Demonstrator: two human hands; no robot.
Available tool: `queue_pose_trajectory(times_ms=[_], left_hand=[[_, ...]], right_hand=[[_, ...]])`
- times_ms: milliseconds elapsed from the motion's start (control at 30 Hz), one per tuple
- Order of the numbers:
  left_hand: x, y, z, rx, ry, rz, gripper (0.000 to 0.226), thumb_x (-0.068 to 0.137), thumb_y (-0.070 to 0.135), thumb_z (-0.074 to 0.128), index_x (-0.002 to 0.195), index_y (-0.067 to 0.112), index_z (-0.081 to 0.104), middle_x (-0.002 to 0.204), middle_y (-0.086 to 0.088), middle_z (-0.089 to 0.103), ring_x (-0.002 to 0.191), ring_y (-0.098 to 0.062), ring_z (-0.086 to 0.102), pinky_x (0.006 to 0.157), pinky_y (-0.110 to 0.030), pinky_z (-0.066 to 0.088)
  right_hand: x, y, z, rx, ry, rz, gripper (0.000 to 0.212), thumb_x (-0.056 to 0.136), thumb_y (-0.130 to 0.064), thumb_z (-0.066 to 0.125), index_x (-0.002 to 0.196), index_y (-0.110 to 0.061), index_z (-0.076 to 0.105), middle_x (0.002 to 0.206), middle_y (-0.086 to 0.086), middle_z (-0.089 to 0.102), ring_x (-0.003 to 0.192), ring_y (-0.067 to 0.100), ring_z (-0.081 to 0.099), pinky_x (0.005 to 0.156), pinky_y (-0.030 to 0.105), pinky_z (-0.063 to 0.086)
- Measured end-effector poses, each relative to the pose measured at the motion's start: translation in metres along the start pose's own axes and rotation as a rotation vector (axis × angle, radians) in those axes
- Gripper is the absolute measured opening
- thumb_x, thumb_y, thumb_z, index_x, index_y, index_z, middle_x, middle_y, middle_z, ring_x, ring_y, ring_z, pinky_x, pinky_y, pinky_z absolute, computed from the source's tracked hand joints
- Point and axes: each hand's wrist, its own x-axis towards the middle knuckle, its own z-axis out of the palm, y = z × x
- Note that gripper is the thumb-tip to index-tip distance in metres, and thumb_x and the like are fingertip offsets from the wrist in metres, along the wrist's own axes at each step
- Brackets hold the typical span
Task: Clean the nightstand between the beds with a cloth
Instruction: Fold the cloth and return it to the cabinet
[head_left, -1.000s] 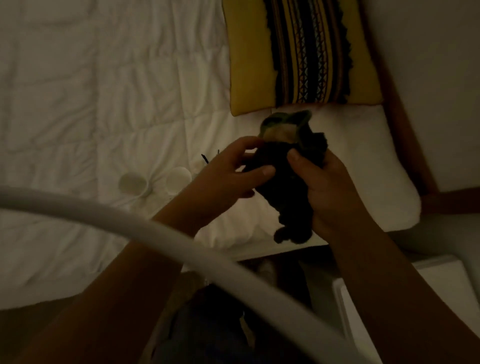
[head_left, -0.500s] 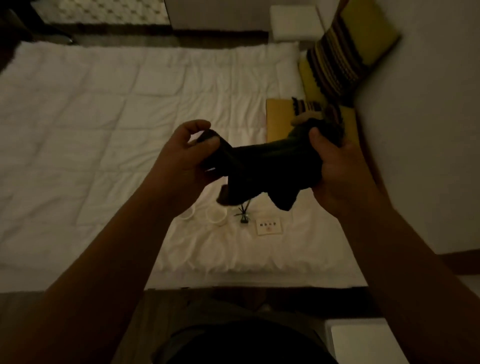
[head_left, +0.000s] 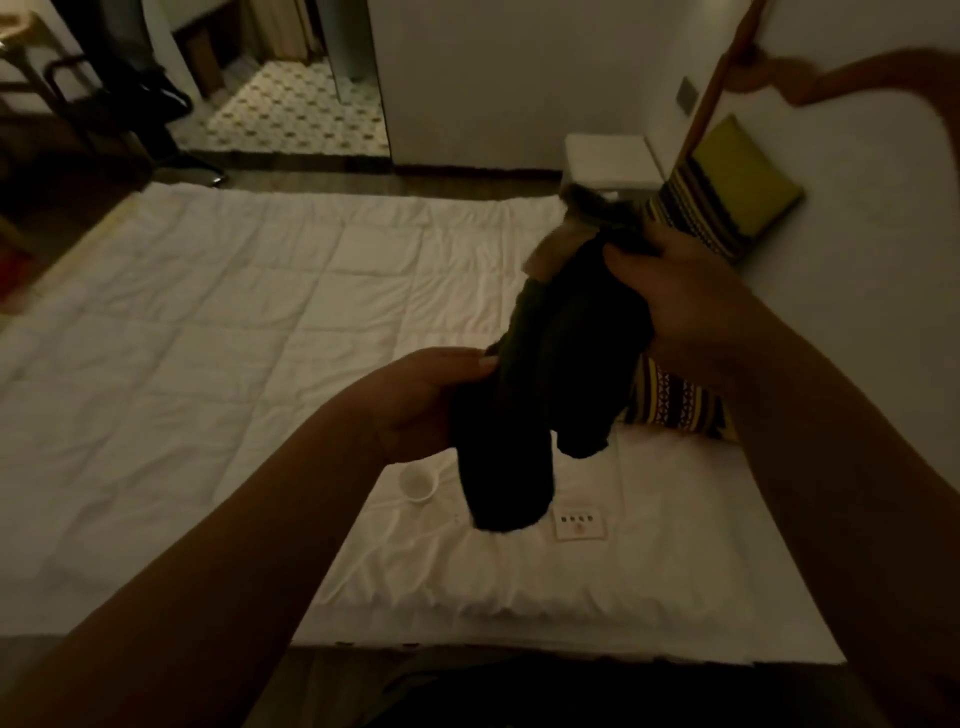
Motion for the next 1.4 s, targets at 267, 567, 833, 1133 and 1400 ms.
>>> queue_pose_trajectory(times_ms=[267, 567, 833, 1133, 1400], left_hand=[[-0.011, 0.023, 0.005, 0.005, 0.261, 0.456, 0.023, 0.088, -0.004, 0.054, 0.104, 0.011, 0.061, 0.108, -0.015, 0.069, 0.103, -0.032, 0.066, 0.086, -0.043, 0.056], [-0.017, 0.015, 0.036, 0.432, 0.620, 0.366, 0.018, 0.095, 0.016, 0.055, 0.112, 0.022, 0.059, 0.109, -0.009, 0.068, 0.093, -0.021, 0.070, 0.078, -0.037, 0.059], [-0.035, -0.018, 0.056, 0.298, 1.012, 0.384, 0.036, 0.093, 0.027, 0.061, 0.127, 0.031, 0.051, 0.106, -0.002, 0.062, 0.081, -0.016, 0.072, 0.061, -0.027, 0.057], [-0.120, -0.066, 0.070, -0.045, 0.885, 0.627, 0.049, 0.081, -0.012, 0.059, 0.118, 0.021, 0.061, 0.095, -0.005, 0.074, 0.096, -0.025, 0.070, 0.073, -0.034, 0.057], [-0.221, -0.107, 0.083, 1.001, 1.583, 0.225, 0.032, 0.085, 0.018, 0.069, 0.111, 0.035, 0.060, 0.088, 0.026, 0.052, 0.079, 0.010, 0.051, 0.065, -0.007, 0.034]], right_hand=[[0.018, 0.035, -0.026, 0.040, 0.107, 0.235, 0.024, 0.099, -0.027, 0.048, 0.109, -0.015, 0.066, 0.116, 0.013, 0.067, 0.100, 0.026, 0.067, 0.086, 0.038, 0.052], [0.013, 0.038, -0.045, 0.498, 0.020, 0.251, 0.030, 0.099, -0.025, 0.047, 0.121, -0.009, 0.059, 0.119, 0.014, 0.066, 0.104, 0.030, 0.066, 0.079, 0.043, 0.056], [0.002, 0.059, -0.046, 0.435, -0.289, 0.322, 0.107, 0.073, -0.009, 0.067, 0.150, -0.041, 0.000, 0.128, 0.009, 0.051, 0.100, 0.029, 0.068, 0.069, 0.051, 0.056], [-0.007, 0.064, 0.010, -0.018, -0.737, 0.286, 0.045, 0.081, 0.015, 0.058, 0.114, -0.014, 0.065, 0.107, 0.016, 0.070, 0.091, 0.029, 0.070, 0.071, 0.037, 0.059], [-0.029, 0.032, 0.100, -0.500, -0.828, -0.218, 0.054, 0.076, -0.004, 0.074, 0.123, -0.027, 0.061, 0.109, -0.010, 0.064, 0.097, 0.007, 0.063, 0.084, 0.019, 0.049]])
